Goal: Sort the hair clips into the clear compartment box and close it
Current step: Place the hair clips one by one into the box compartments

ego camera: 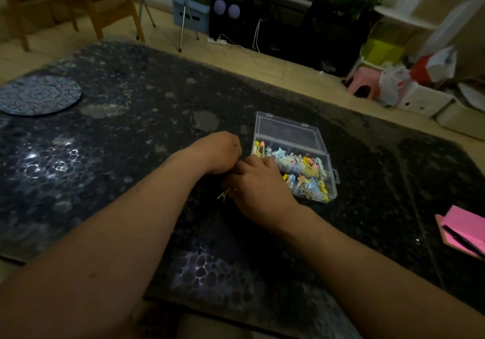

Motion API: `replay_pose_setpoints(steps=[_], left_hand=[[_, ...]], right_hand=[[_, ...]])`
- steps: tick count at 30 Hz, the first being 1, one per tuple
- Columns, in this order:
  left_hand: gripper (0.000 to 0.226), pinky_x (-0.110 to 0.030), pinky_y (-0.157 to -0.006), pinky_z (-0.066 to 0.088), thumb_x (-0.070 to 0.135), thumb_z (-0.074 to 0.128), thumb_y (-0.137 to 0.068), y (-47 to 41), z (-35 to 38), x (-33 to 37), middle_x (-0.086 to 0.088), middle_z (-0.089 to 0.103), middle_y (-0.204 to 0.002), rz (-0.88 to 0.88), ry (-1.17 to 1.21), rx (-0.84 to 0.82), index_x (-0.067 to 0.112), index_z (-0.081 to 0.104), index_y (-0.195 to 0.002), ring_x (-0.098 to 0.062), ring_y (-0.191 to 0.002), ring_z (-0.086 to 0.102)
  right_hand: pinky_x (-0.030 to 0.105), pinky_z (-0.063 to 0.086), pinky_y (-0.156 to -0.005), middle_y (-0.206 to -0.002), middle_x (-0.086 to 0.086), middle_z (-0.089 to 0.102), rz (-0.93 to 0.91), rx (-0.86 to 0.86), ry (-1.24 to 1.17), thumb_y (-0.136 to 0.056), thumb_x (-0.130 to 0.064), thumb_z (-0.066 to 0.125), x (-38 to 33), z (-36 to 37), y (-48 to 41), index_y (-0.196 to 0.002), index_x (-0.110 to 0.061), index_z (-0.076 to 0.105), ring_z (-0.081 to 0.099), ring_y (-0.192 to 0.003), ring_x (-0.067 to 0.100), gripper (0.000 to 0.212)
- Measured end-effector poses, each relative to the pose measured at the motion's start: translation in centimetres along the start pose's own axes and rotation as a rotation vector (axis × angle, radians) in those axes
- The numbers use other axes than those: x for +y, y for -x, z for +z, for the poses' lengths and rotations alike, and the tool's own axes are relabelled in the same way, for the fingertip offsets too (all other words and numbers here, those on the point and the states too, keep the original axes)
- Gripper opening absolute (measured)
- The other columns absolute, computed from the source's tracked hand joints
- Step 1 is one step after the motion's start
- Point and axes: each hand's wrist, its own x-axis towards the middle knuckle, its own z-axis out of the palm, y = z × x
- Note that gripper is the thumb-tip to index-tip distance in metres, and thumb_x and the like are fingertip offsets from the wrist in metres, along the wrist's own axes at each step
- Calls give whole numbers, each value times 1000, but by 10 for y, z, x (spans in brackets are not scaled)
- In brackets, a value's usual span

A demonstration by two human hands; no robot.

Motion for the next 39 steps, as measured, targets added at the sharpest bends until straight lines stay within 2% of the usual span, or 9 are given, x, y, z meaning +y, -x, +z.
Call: replay_pose_setpoints(steps=[6, 10, 17, 20, 24, 27, 29, 33, 39], left_hand=[[32, -38, -95, 51, 21, 44, -106, -3, 2, -4, -12, 70, -122, 11, 31, 28, 10, 71, -120, -30, -112, 65], [34, -35, -100, 48, 20, 41, -109, -3, 0, -3, -7, 67, -129, 13, 42, -34, 11, 68, -128, -25, -117, 62], [26, -43, -91, 59, 17, 52, -103, -10, 2, -11, -14, 75, -110, -14, 355, 36, 8, 72, -117, -31, -102, 73], [22, -39, -81, 59, 20, 51, -105, -14, -2, -13, -7, 76, -103, -39, 417, 19, 17, 72, -109, -24, -95, 74], [19, -40, -85, 58, 28, 53, -103, -16, 3, -11, -3, 76, -97, -38, 411, -20, 21, 71, -101, -22, -87, 72], [20, -37, -83, 56, 29, 54, -103, -16, 7, -8, -3, 77, -96, -32, 396, -37, 18, 71, -101, -19, -81, 70], [22, -36, -82, 56, 30, 54, -102, -15, 7, -7, -3, 77, -95, -33, 380, -27, 16, 71, -102, -20, -80, 70], [23, -33, -76, 53, 31, 54, -103, -13, 8, -8, -2, 77, -95, -31, 355, -16, 15, 71, -104, -21, -82, 70], [22, -39, -88, 56, 32, 55, -102, -12, 8, -8, -2, 77, -95, -20, 336, -20, 17, 71, -102, -25, -89, 72]], right_hand=[[46, 39, -89, -120, 4, 66, -47, 16, -4, -94, -26, 66, -6, 4, 0, -118, -30, 75, 55, -109, 29, 26], [46, 39, -89, -118, 4, 65, -62, 45, -12, -97, -28, 63, -13, 8, 9, -119, -29, 72, 54, -109, 29, 24], [43, 40, -88, -113, 1, 62, -21, 119, -104, -101, -33, 56, -2, -9, 19, -118, -25, 70, 52, -110, 27, 23], [40, 44, -90, -116, -2, 64, 94, 177, -166, -101, -33, 62, 19, -24, 26, -115, -24, 72, 54, -110, 20, 20], [33, 52, -84, -98, -13, 65, 502, 259, -323, -102, -35, 67, 70, -40, 39, -105, -26, 69, 60, -93, 9, 10], [23, 48, -67, -86, -14, 62, 750, 162, -332, -102, -36, 69, 106, -43, 48, -101, -26, 65, 64, -84, 10, 11], [23, 46, -63, -88, -12, 64, 790, 34, -304, -100, -37, 73, 117, -41, 51, -104, -28, 64, 64, -80, 7, 14], [30, 47, -63, -88, -10, 68, 742, -142, -247, -94, -39, 78, 117, -31, 53, -96, -32, 63, 65, -77, 9, 17], [34, 52, -70, -91, -5, 68, 811, -182, -192, -88, -45, 81, 117, -26, 49, -90, -30, 61, 66, -82, 17, 24]])
